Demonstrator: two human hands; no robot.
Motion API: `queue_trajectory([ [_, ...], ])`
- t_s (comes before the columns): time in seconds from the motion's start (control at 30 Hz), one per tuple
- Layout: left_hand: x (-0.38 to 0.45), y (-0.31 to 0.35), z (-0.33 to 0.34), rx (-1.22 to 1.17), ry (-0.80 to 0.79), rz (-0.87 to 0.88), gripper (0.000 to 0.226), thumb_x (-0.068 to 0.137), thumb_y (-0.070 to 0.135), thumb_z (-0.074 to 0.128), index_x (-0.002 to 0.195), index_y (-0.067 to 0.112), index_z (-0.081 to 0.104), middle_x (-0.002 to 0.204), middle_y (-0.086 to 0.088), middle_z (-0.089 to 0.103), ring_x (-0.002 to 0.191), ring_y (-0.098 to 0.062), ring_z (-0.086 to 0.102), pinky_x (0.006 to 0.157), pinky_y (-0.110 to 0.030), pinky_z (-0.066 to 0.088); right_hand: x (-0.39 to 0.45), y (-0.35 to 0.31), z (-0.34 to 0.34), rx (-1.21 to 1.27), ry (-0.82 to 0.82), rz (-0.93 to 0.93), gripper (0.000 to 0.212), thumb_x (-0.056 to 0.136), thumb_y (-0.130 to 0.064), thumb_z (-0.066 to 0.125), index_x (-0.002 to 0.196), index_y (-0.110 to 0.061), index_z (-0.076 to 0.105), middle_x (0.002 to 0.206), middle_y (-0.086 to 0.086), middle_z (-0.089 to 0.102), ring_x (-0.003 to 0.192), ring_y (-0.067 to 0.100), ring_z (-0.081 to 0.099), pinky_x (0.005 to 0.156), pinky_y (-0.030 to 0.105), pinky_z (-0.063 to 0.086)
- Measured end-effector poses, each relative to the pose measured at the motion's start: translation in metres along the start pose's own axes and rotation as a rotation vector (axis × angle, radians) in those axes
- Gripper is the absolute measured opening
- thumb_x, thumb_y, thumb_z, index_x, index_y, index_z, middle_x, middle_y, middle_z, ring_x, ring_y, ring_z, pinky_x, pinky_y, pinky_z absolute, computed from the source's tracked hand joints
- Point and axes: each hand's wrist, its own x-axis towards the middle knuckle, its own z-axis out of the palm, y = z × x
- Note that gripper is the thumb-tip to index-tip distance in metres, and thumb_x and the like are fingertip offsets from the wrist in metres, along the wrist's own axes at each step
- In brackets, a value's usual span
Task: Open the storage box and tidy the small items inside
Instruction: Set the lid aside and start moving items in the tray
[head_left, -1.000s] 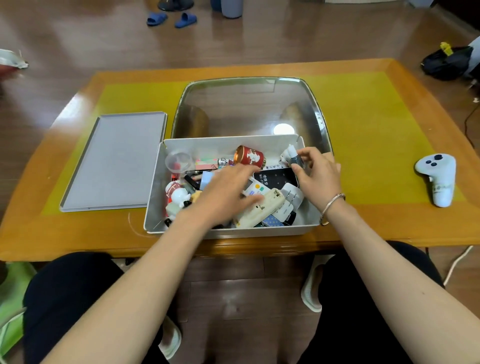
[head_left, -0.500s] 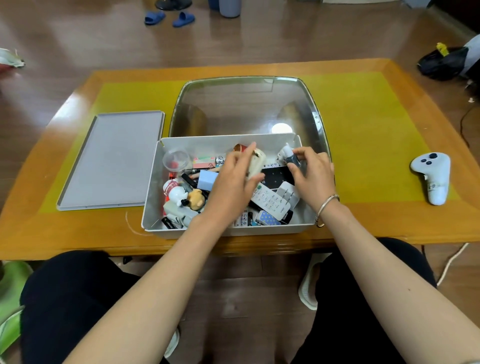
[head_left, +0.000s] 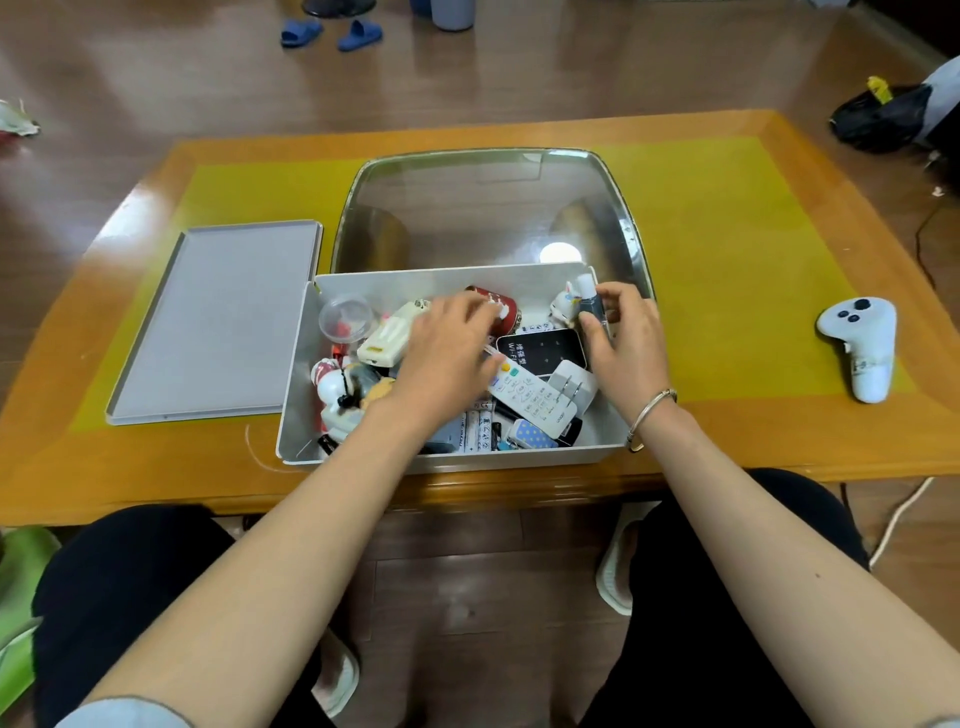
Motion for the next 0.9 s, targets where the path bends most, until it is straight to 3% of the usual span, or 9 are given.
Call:
queue_trajectory([
  [0.13, 0.021, 0.028, 0.013, -0.079, -0.214, 0.255, 0.073, 0.083, 0.045, 0.067, 0.143, 0.018, 0.035, 0.136, -0.005, 0.045, 0.122, -0.024, 0.042, 0.099, -0.037, 0.037, 0.000, 0.001, 0.000, 0.048, 0.043, -0.007, 0.025, 0.091, -0.012, 0.055, 0.115, -0.006, 0.053, 0.096, 0.001, 0.052, 0.092, 0.016, 0.043, 0.075, 0.019, 0.032],
  [0.3, 0.034, 0.035, 0.031, 0.023, -0.472, 0.258, 0.097, 0.074, 0.071, 0.060, 0.150, 0.026, 0.020, 0.148, -0.005, 0.034, 0.133, -0.028, 0.031, 0.106, -0.045, 0.032, 0.001, 0.003, 0.001, 0.049, 0.035, 0.011, 0.026, 0.092, -0.013, 0.053, 0.116, -0.006, 0.051, 0.103, 0.010, 0.055, 0.095, 0.020, 0.046, 0.077, 0.019, 0.033],
  [0.37, 0.030, 0.033, 0.036, 0.071, -0.452, 0.294, 0.090, 0.075, 0.073, 0.056, 0.147, 0.029, 0.025, 0.144, -0.003, 0.036, 0.130, -0.027, 0.032, 0.103, -0.044, 0.031, 0.002, 0.003, 0.002, 0.028, 0.017, 0.011, 0.026, 0.093, -0.014, 0.052, 0.117, -0.007, 0.050, 0.105, 0.010, 0.055, 0.097, 0.019, 0.046, 0.077, 0.019, 0.032],
  [0.5, 0.021, 0.035, 0.039, 0.025, -0.352, 0.361, 0.062, 0.083, 0.062, 0.057, 0.129, 0.023, 0.043, 0.113, -0.003, 0.053, 0.104, -0.024, 0.047, 0.081, -0.036, 0.037, 0.001, 0.004, 0.002, -0.003, 0.003, -0.001, 0.026, 0.093, -0.014, 0.052, 0.118, -0.008, 0.051, 0.110, 0.010, 0.057, 0.103, 0.022, 0.046, 0.081, 0.021, 0.033],
  [0.7, 0.006, 0.022, 0.027, -0.138, -0.396, 0.184, 0.044, 0.088, 0.055, 0.054, 0.105, 0.020, 0.035, 0.097, -0.003, 0.060, 0.082, -0.023, 0.058, 0.064, -0.036, 0.047, 0.002, 0.003, 0.002, -0.025, -0.009, -0.011, 0.027, 0.094, -0.014, 0.051, 0.120, -0.008, 0.050, 0.112, 0.009, 0.057, 0.106, 0.022, 0.045, 0.083, 0.020, 0.032],
  [0.9, -0.017, 0.004, 0.011, -0.167, -0.276, 0.049, 0.036, 0.080, 0.041, 0.060, 0.092, 0.023, 0.032, 0.079, 0.003, 0.055, 0.070, -0.020, 0.055, 0.053, -0.032, 0.040, 0.002, 0.003, 0.001, -0.040, -0.016, -0.025, 0.027, 0.094, -0.013, 0.052, 0.120, -0.007, 0.050, 0.113, 0.009, 0.057, 0.105, 0.023, 0.045, 0.082, 0.022, 0.032],
])
